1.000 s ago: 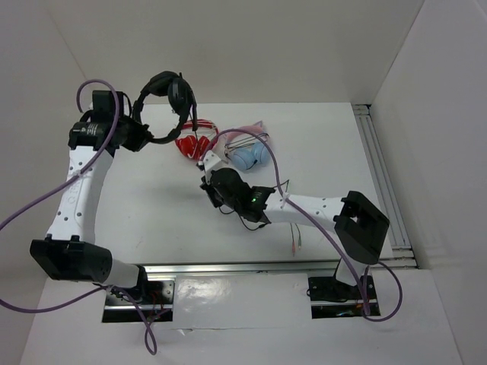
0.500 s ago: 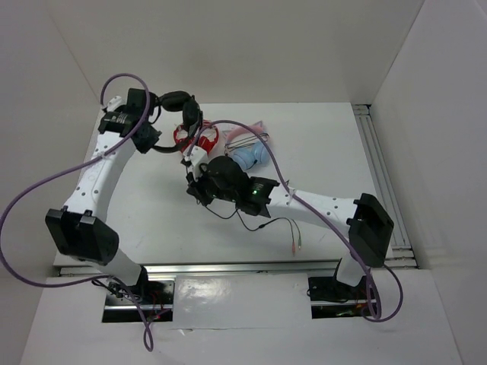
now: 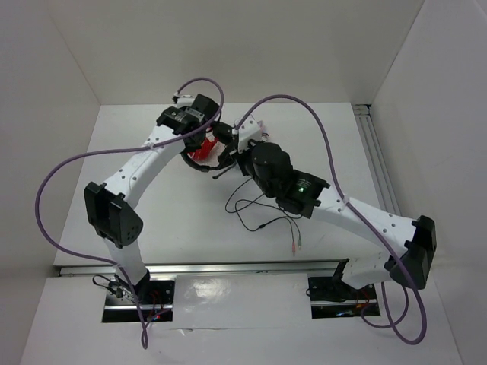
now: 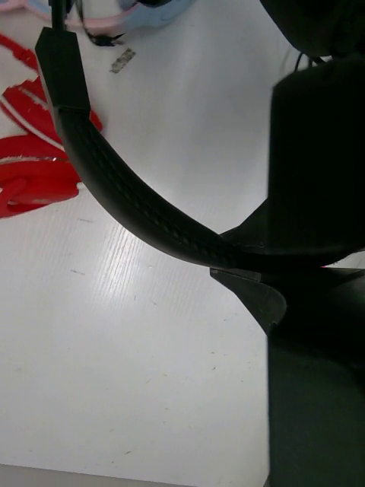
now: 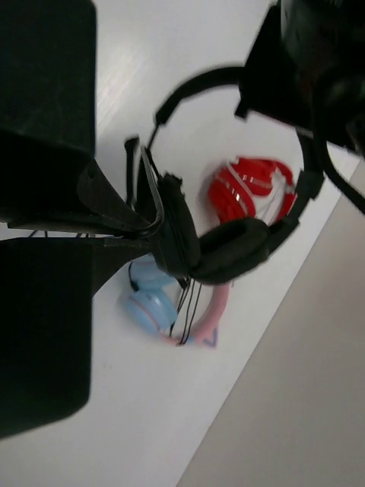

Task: Wrap the headphones

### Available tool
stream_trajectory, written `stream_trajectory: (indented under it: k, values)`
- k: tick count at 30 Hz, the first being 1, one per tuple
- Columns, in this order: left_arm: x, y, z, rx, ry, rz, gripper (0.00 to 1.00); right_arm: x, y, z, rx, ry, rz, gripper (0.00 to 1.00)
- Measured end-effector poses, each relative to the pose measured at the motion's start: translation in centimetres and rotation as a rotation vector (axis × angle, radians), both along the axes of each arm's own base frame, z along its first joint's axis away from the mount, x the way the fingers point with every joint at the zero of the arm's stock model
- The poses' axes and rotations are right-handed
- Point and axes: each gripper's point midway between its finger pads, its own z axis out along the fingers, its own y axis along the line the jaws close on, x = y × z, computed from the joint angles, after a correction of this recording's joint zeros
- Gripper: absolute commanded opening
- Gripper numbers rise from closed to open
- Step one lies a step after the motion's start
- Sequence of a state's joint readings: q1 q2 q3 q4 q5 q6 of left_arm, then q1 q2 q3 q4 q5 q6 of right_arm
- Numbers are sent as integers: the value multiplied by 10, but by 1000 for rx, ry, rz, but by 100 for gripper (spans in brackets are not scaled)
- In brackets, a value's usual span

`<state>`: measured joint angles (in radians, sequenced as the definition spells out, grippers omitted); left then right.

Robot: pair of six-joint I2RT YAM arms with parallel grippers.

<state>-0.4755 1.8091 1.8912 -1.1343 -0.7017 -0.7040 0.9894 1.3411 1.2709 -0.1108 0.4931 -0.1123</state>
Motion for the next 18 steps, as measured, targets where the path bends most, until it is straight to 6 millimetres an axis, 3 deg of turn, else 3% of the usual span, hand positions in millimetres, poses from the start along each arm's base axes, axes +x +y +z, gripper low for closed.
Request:
stream_trajectory:
  k: [6, 11, 15, 18]
  values:
    - [-25, -27, -12, 76, 77, -202, 0, 17, -35, -21, -131, -60, -161, 0]
    - [-47, -57, -24, 29, 97, -344, 0, 40, -66, -47, -178, -39, -232, 3]
    - [-55, -80, -5, -60, 0, -412, 0, 60, -84, -58, -141, 3, -229, 5]
    - [-60, -86, 15, -92, -68, -450, 0, 70, -80, -51, -80, -7, -168, 8]
